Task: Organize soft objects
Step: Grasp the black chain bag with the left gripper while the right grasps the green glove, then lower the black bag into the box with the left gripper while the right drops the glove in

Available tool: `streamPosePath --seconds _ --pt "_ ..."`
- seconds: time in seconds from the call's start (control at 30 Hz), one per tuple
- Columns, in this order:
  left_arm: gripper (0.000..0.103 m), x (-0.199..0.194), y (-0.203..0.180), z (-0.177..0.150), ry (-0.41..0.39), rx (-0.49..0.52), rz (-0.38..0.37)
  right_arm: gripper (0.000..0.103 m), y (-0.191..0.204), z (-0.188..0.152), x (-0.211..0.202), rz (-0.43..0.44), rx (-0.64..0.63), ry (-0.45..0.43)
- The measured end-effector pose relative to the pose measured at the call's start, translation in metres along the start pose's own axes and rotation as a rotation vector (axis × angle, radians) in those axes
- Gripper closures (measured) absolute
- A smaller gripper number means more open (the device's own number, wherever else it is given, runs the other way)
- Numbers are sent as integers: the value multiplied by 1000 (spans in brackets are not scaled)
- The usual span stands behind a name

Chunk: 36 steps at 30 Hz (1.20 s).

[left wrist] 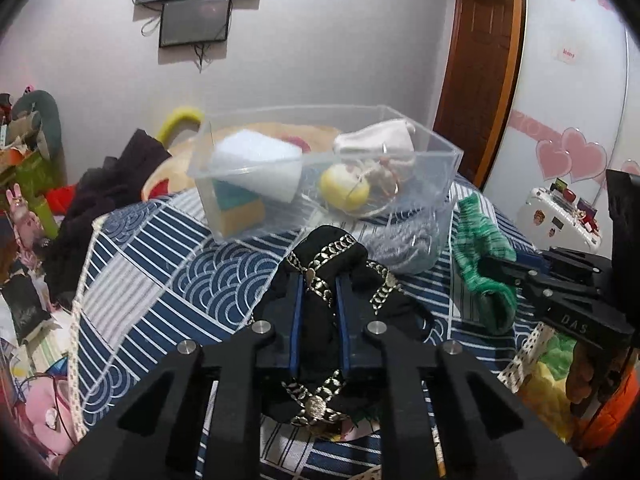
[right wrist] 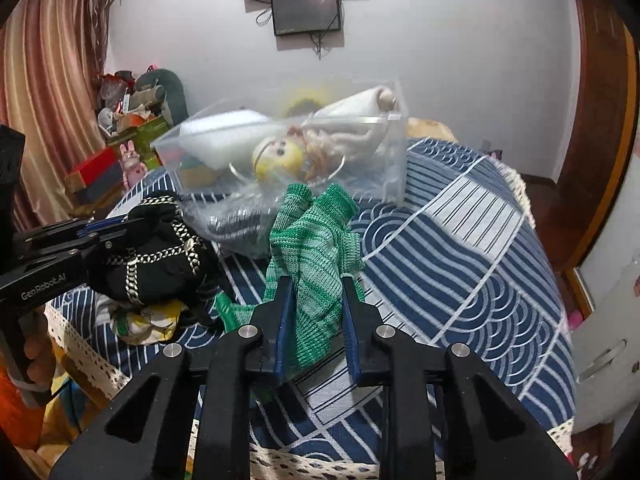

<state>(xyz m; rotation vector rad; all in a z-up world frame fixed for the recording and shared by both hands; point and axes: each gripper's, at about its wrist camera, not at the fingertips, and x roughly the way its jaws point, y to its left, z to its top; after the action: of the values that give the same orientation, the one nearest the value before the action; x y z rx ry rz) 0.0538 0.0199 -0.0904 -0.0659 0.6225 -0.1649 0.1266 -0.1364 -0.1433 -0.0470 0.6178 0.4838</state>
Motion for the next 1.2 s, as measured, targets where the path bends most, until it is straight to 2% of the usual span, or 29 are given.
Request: streamPosePath --seconds 0.27,0.47,0.97,1.2 --pt "89 -22 6 17 -68 -19 4 83 -9 16 -29 -31 13 -101" --pt "89 -36 9 33 -134 -20 23 83 -5 29 -35 -30 -8 -152" --pt "89 -40 8 85 -294 -2 90 83 16 87 -21 -13 -59 -269" --pt "89 -21 10 100 -320 13 124 83 22 108 -4 -22 -65 -285"
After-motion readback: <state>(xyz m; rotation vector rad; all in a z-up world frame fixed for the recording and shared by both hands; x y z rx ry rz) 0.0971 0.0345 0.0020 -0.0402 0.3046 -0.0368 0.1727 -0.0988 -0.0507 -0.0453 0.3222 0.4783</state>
